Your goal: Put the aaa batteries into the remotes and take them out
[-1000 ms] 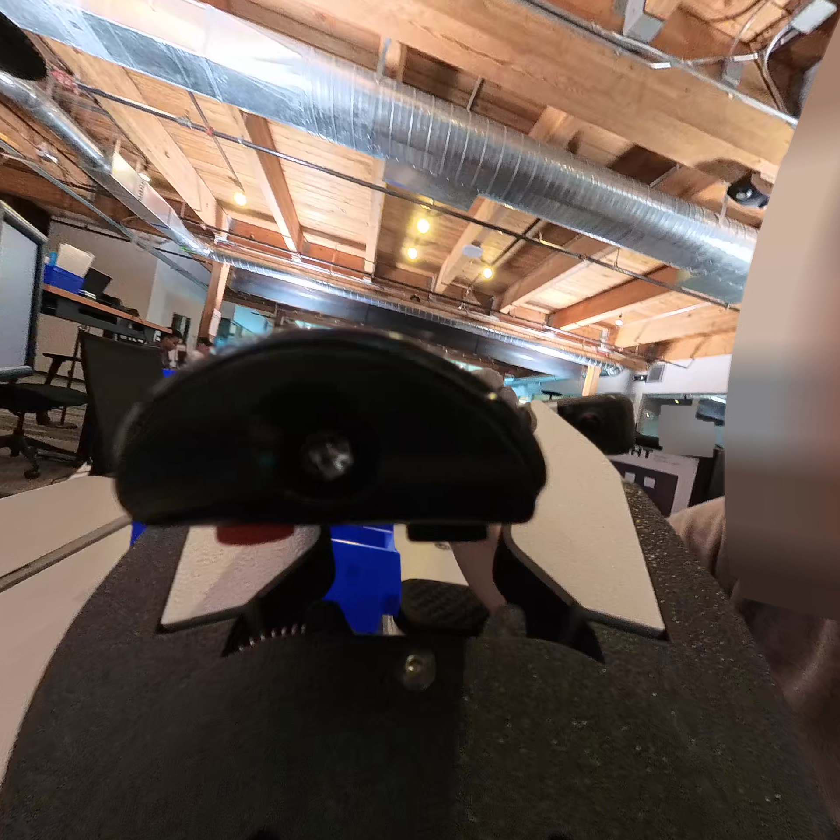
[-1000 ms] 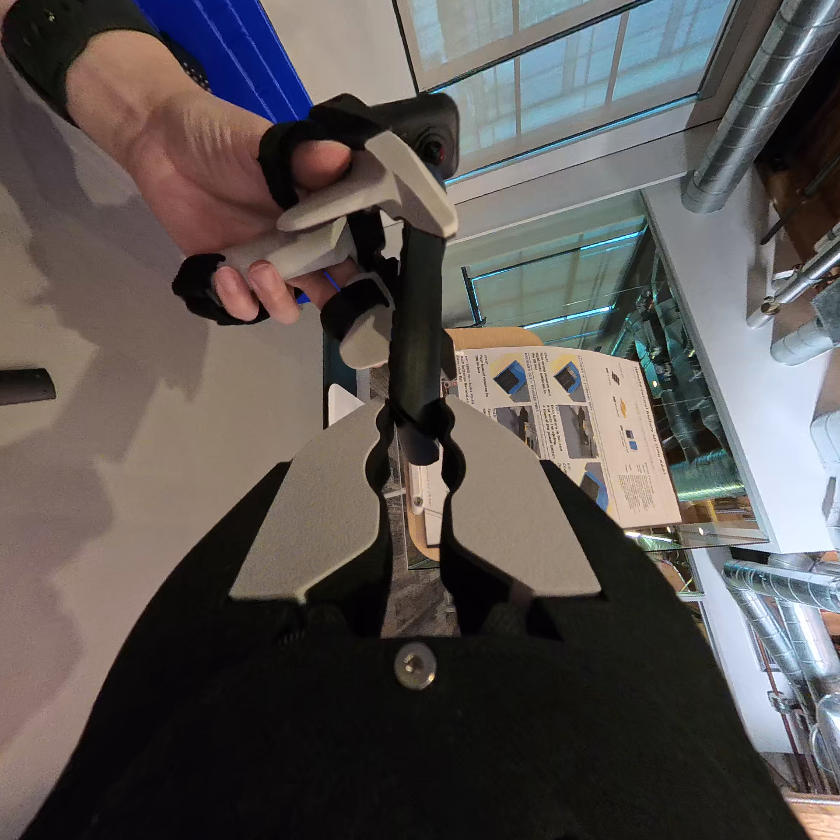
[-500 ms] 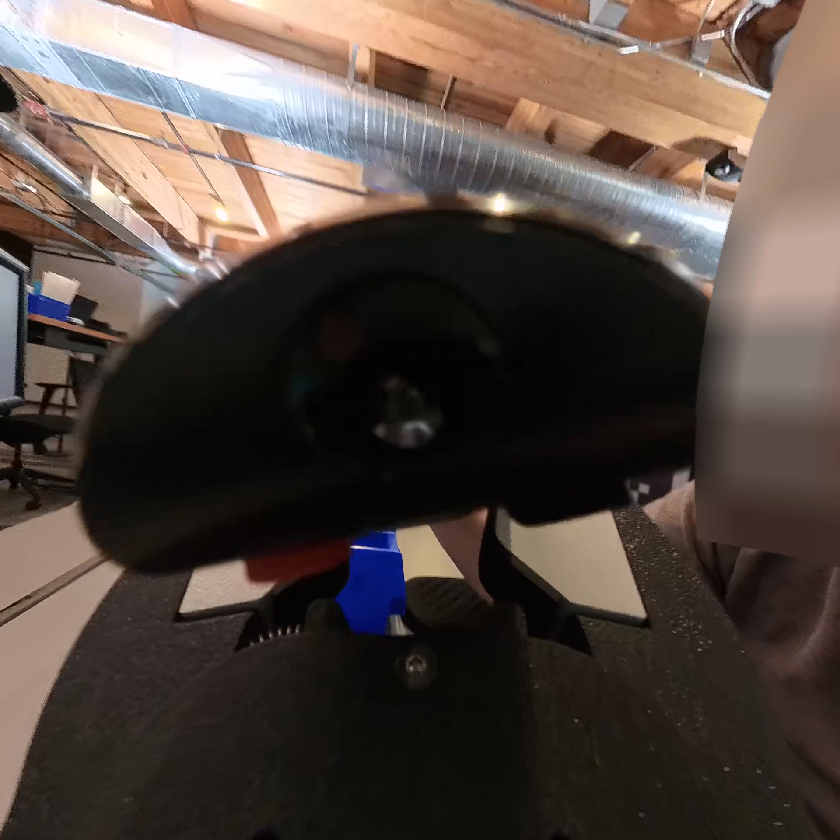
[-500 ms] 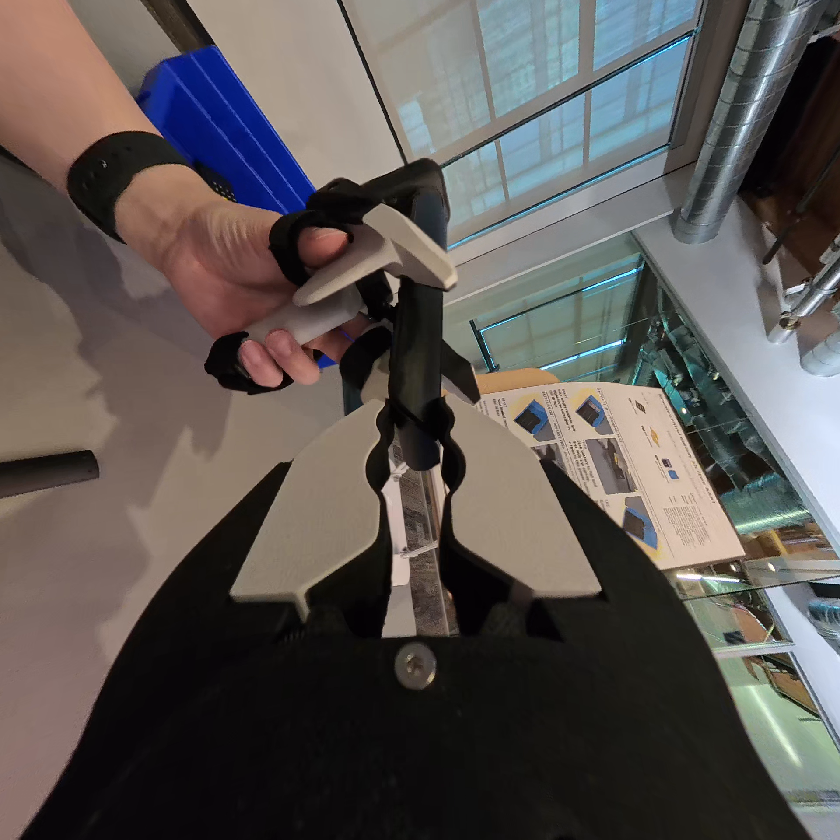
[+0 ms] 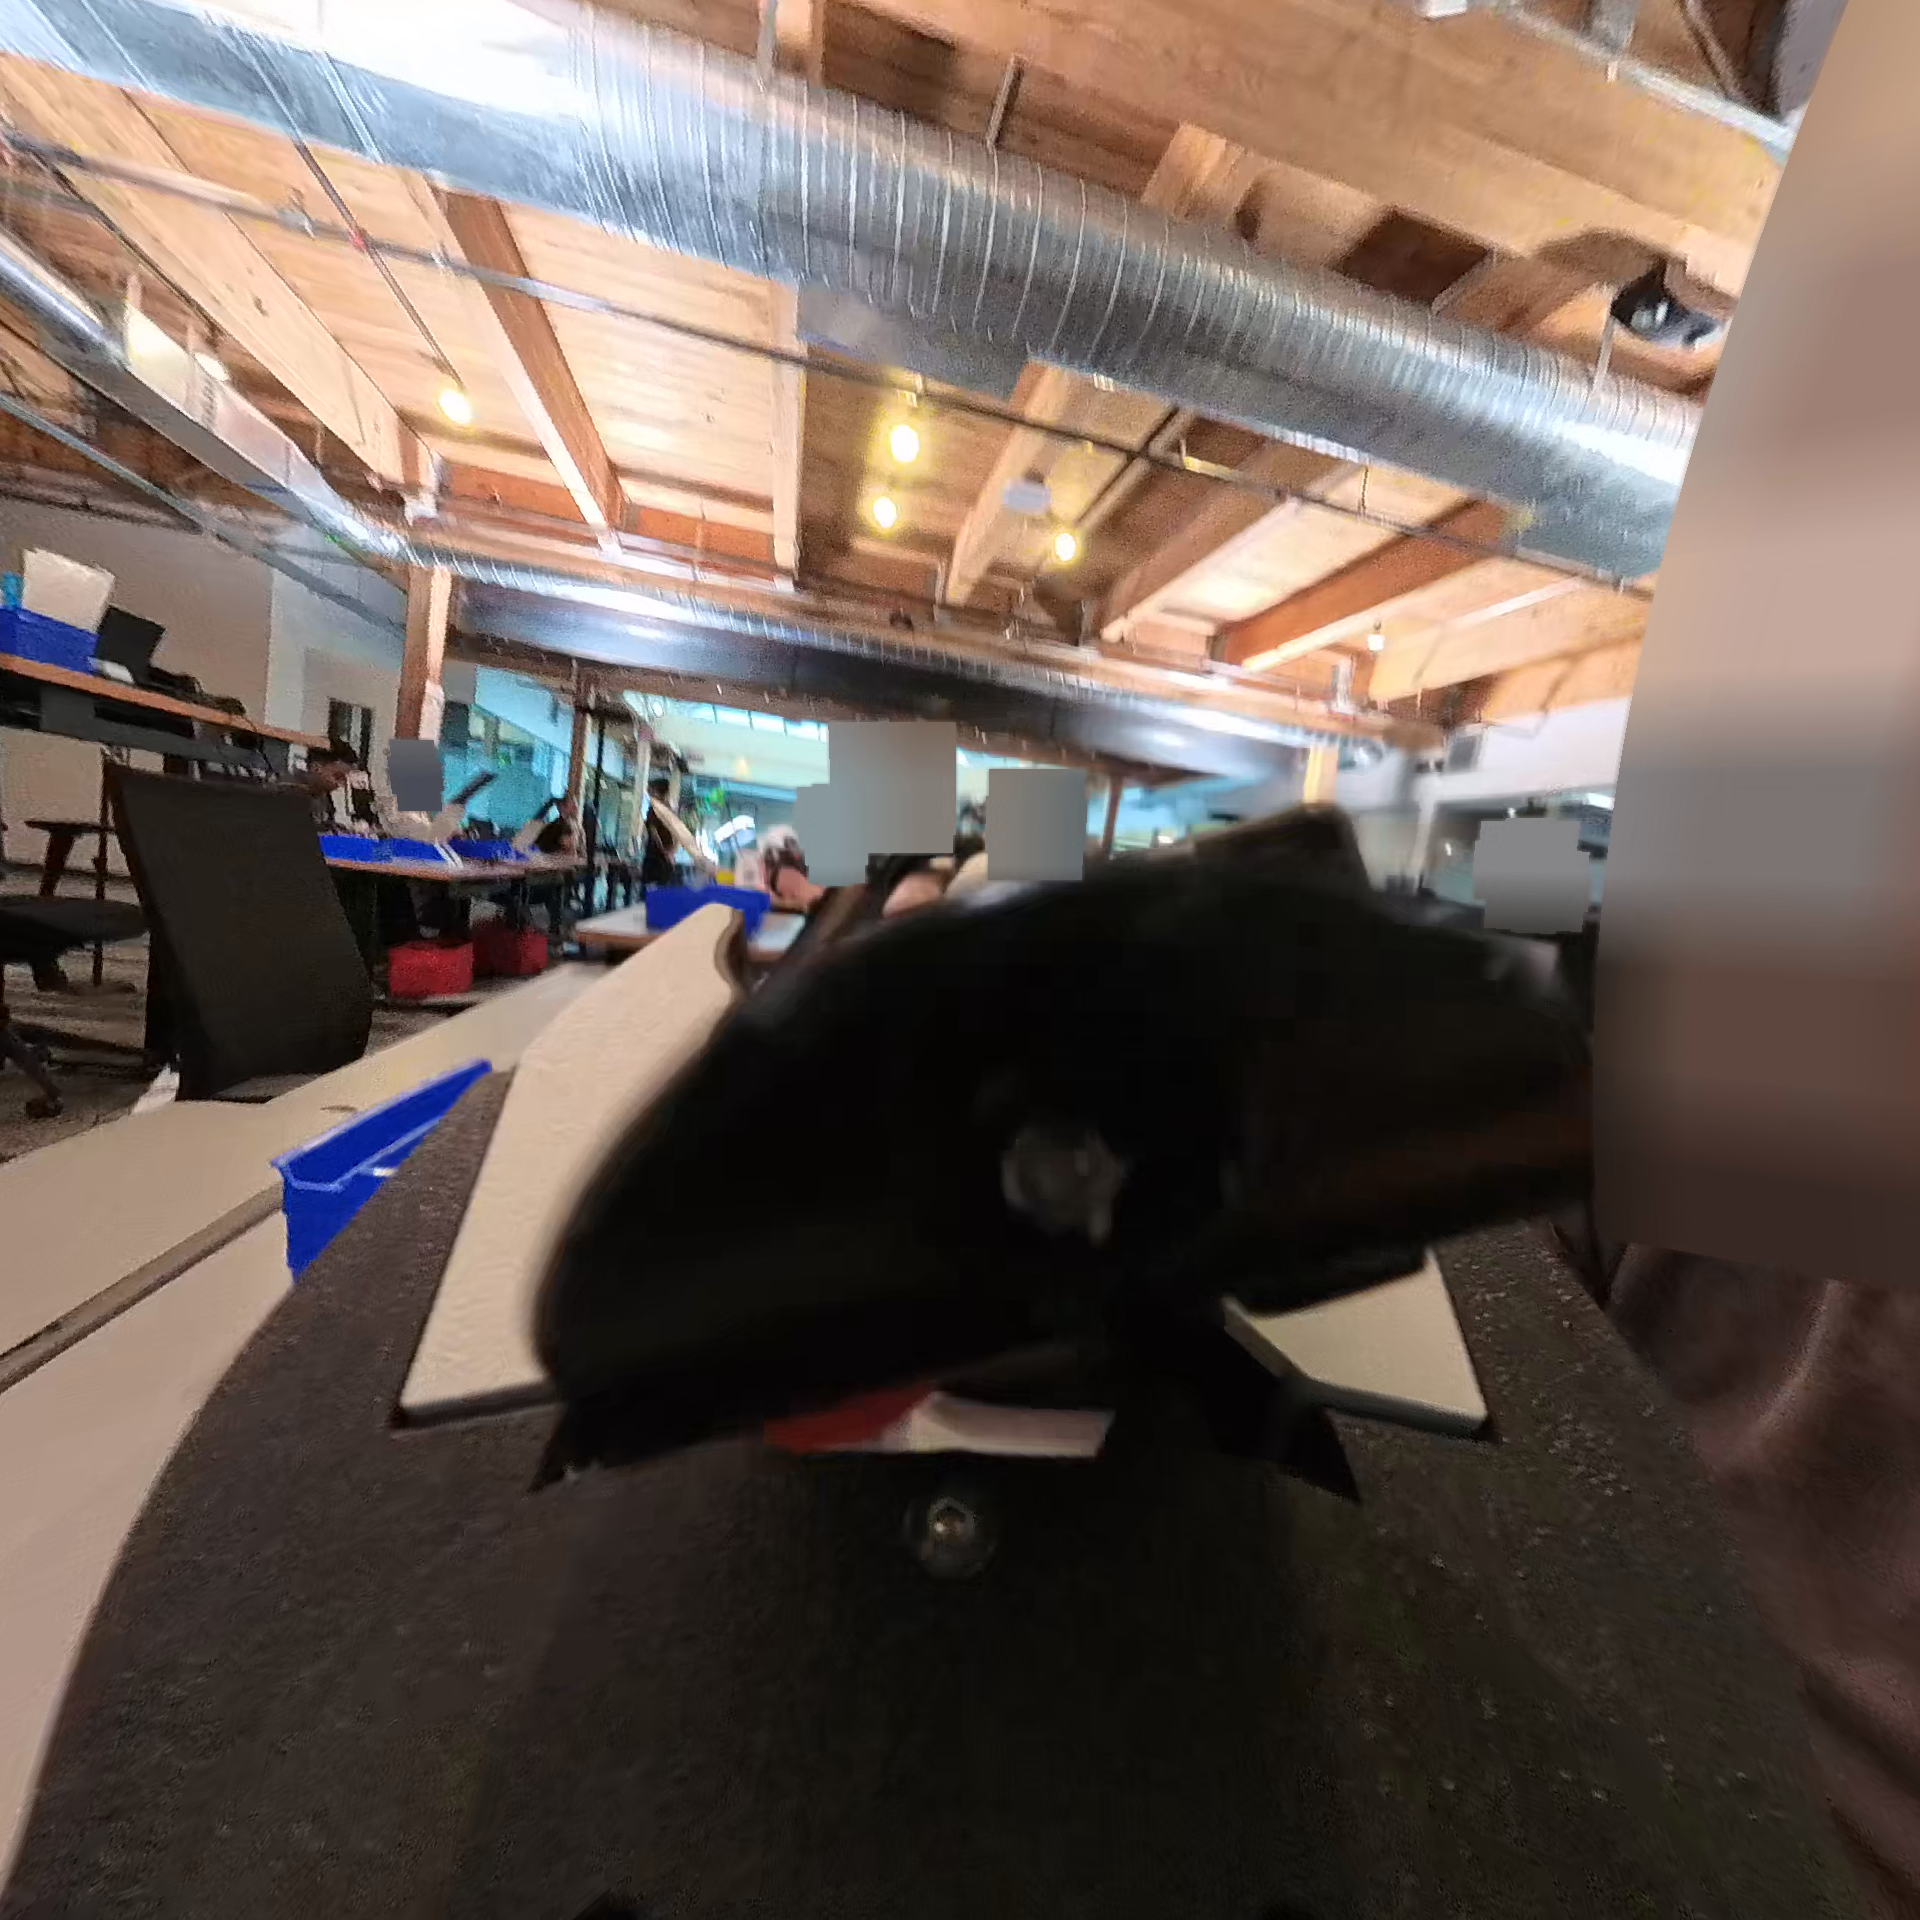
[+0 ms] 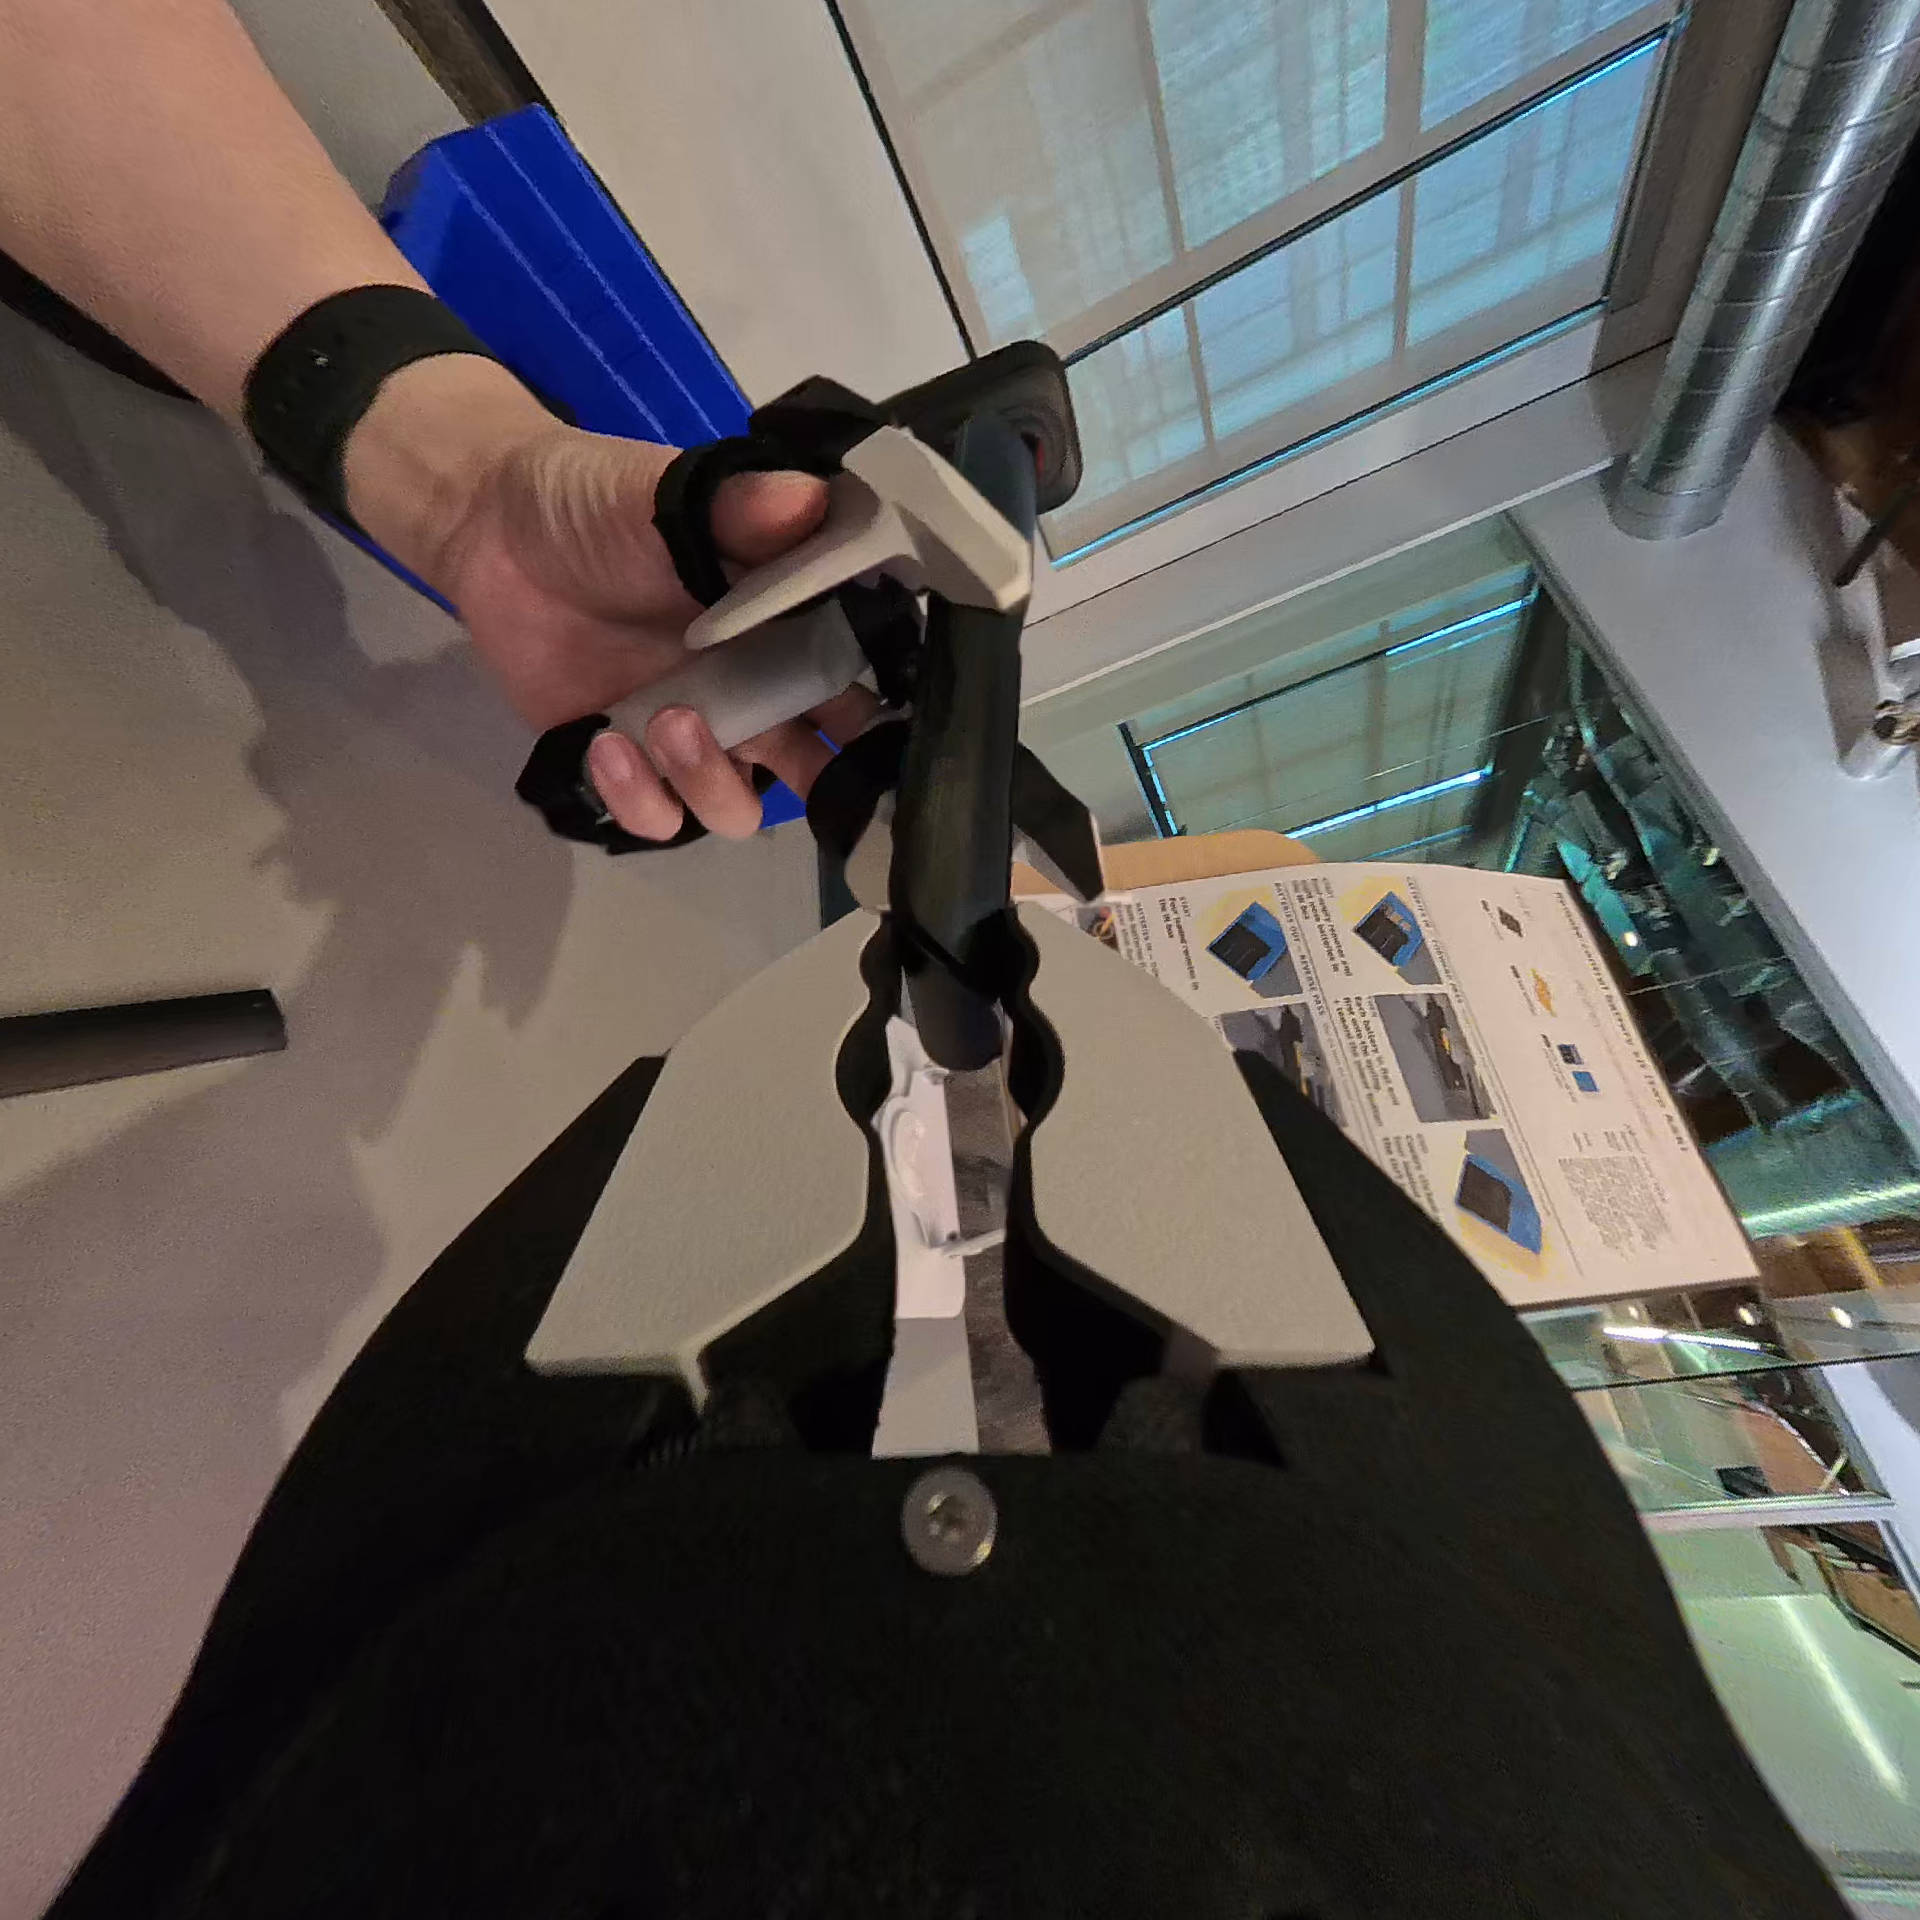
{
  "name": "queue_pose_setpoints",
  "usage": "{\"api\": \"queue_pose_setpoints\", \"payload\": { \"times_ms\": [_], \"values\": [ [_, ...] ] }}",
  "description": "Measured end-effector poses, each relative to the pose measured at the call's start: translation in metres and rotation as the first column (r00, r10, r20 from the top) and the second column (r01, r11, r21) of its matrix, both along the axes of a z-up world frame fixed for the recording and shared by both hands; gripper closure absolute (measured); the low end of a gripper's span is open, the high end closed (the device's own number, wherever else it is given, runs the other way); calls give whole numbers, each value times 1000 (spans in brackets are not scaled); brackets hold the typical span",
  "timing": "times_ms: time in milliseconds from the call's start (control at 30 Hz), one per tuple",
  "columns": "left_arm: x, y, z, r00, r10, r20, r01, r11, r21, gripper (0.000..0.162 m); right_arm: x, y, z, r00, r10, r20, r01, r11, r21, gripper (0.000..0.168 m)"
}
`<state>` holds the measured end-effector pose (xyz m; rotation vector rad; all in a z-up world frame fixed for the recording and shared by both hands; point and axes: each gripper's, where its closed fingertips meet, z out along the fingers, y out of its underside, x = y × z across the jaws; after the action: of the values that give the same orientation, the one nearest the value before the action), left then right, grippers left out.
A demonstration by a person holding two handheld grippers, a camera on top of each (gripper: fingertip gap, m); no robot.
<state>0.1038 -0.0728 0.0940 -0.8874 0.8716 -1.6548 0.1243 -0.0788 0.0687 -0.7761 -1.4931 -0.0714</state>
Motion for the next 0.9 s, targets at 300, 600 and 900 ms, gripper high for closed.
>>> {"api": "queue_pose_setpoints", "payload": {
  "times_ms": [300, 600, 900],
  "values": [
    [16, -6, -36, 934, -178, -310, 153, 983, -104, 92, 27, -4, 2, 990, -58, 129, 64, 997, -43, 149],
    [20, -19, -50, 874, -277, -400, 239, 961, -142, 92, 28, -11, 8, 991, -49, 121, 50, 999, -6, 148],
    [26, -31, -53, 864, -265, -429, 259, 963, -72, 92, 10, -14, 3, 992, -30, 122, 25, 999, 43, 149]
  ]
}}
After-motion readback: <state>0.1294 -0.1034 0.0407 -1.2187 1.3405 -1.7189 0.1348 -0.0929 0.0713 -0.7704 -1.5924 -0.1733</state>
